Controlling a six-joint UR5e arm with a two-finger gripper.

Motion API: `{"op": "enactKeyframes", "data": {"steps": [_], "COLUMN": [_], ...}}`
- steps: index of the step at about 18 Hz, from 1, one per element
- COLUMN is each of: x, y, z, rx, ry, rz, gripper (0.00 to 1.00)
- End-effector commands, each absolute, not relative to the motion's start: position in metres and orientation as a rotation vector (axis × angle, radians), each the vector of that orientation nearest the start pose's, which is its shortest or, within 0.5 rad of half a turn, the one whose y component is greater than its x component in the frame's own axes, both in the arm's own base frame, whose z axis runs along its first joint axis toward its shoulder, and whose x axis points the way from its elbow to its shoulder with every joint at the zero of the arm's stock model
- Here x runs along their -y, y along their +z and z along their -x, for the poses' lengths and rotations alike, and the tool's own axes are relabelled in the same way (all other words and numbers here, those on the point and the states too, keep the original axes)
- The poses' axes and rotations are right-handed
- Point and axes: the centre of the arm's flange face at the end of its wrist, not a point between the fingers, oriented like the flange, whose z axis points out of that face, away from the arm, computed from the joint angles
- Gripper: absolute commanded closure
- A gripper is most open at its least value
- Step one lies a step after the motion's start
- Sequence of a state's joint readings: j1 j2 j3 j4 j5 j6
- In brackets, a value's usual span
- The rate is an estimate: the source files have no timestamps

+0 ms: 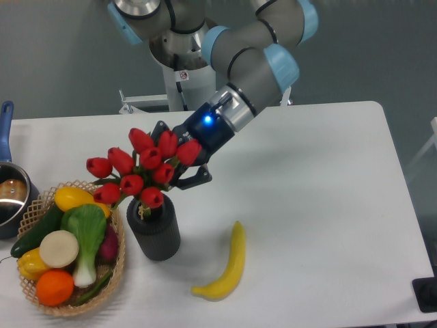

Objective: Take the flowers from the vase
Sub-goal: 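Lift the tulip bunch up and out of the black vase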

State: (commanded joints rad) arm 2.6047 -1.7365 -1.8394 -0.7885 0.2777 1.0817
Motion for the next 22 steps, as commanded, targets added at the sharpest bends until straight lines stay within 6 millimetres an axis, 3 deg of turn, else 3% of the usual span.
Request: {"op": "enactKeyframes", "data": {"steps": [5, 22], "x": [-0.465, -0.436], "y": [0.445, 0.515], "z": [0.337, 0.384], "rx": [-0.248, -0.116], "ry": [-0.418, -0.367], "rz": [1.821, 1.788], "gripper": [0.59, 0.59]}}
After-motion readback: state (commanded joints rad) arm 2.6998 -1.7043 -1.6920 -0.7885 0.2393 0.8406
